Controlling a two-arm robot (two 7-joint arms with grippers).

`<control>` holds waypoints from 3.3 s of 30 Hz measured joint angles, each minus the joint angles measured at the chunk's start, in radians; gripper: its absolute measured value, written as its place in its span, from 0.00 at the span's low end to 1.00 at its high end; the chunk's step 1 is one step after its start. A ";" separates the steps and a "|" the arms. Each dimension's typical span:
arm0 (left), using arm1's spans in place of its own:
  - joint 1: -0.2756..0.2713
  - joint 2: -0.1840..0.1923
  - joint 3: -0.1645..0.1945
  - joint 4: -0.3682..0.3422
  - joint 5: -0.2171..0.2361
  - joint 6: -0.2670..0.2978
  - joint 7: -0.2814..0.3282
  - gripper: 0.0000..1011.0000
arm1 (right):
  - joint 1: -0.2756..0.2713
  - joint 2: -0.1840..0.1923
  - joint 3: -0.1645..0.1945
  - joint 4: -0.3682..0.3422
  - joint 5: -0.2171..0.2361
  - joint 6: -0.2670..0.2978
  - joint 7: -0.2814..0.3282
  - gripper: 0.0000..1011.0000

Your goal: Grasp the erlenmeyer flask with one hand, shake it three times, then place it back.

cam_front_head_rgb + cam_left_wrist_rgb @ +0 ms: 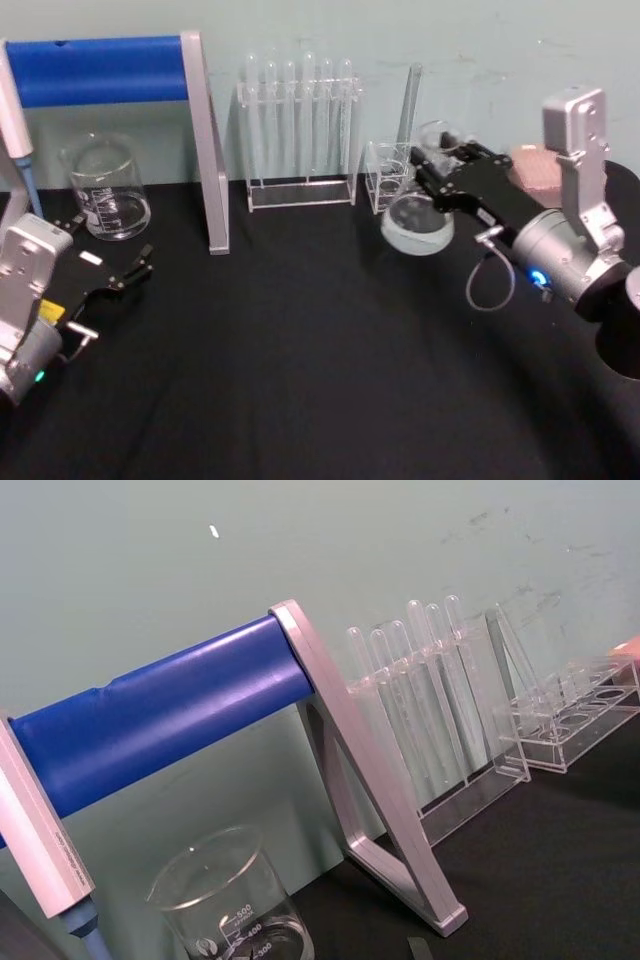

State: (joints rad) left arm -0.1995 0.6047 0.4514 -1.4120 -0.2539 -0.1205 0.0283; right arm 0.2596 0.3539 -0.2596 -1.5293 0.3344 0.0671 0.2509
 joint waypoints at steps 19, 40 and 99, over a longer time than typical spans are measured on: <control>0.000 0.000 0.000 0.000 0.000 0.000 0.000 0.99 | -0.014 -0.029 0.011 -0.006 -0.026 0.017 0.036 0.45; 0.000 0.000 0.000 0.000 0.000 0.000 0.000 0.99 | -0.006 -0.030 -0.180 -0.065 0.000 0.032 0.190 0.45; 0.000 0.000 0.000 0.000 0.000 0.000 0.000 0.99 | 0.003 -0.004 0.014 0.019 -0.015 0.003 0.030 0.45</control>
State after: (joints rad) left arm -0.1996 0.6047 0.4514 -1.4119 -0.2539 -0.1206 0.0283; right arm 0.2628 0.3500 -0.2457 -1.5101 0.3194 0.0697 0.2811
